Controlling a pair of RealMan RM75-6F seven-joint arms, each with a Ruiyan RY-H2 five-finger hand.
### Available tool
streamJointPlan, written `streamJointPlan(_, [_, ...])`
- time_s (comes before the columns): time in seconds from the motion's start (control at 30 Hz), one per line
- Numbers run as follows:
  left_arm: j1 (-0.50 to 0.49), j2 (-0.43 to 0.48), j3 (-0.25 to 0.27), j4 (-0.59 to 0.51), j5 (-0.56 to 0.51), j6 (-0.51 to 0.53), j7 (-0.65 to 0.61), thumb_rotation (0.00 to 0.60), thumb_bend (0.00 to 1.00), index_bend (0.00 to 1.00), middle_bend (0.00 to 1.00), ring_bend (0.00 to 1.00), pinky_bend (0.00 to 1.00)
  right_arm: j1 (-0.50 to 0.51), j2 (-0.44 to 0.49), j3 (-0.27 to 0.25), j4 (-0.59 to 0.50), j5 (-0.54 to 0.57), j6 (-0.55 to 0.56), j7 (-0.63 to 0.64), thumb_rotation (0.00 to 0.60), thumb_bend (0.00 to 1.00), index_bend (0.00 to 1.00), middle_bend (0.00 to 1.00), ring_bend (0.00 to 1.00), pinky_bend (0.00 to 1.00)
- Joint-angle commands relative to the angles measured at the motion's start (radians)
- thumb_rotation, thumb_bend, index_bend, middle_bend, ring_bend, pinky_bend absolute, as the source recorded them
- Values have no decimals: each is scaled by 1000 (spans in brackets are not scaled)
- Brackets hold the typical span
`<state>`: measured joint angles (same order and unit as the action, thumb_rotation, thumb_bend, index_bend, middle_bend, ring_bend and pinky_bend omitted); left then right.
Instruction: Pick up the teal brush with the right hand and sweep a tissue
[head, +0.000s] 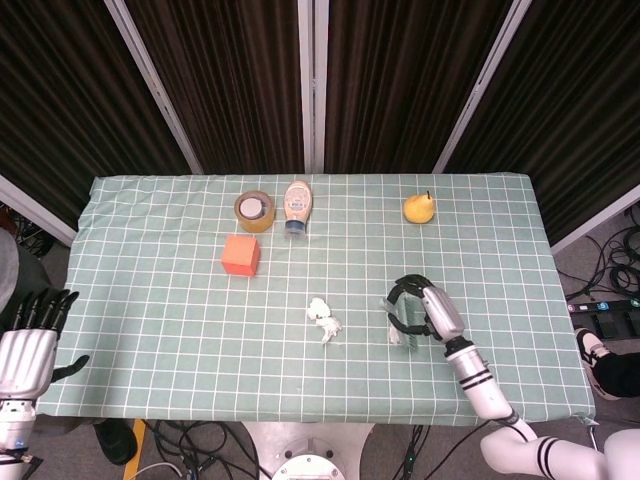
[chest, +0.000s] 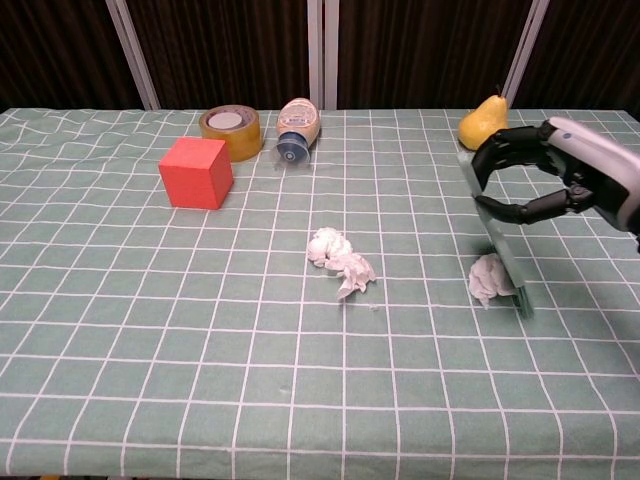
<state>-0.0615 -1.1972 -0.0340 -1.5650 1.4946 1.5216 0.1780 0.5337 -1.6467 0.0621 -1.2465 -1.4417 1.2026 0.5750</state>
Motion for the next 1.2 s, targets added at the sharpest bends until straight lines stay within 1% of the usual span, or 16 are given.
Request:
streamJointPlan(0.03, [4,0,0,2,1,7,0,600,44,100,104,37,46,51,-55,40,34,0,-53,-5,600,574,600,533,220,155])
streamJointPlan(0.23, [6,0,2,1,2,8,-1,600,44,99,104,37,46,132,-148,95,110,-6,-116,11,600,574,600,529,220,150])
streamJointPlan(0.4, [11,-1,2,1,-3,10,-1,600,44,100,104,37,46,176,-212,122,172,-16,-130,32,600,574,596,527,220,146])
streamJointPlan(0.53, [11,-1,3,0,-3,9,2,600,44,99,104,37,46,198,-237,134,197,-26,-127,49,600,574,596,528,220,143])
streamJointPlan(0.73, [12,-1,3,-3,-1,11,6,600,44,99,104,38,46,215,-245,136,210,-45,-116,55,600,574,596,528,220,141])
streamJointPlan(0.87, [16,0,5,-1,1,14,3,600,45,99,104,38,47,193,-201,121,200,-57,-86,35,600,576,596,528,220,140])
streamJointPlan(1.03, [13,-5,4,6,0,8,-4,600,44,99,104,38,46,142,-67,97,160,-64,-51,-39,600,577,596,527,220,139])
streamJointPlan(1.13, [11,-9,2,10,0,6,-7,600,45,99,104,37,47,122,23,69,153,-61,-78,-109,600,576,590,523,215,138])
streamJointPlan(1.2, [9,-10,2,12,3,4,-6,600,44,100,104,37,46,119,77,50,153,-47,-130,-157,600,576,587,516,208,138])
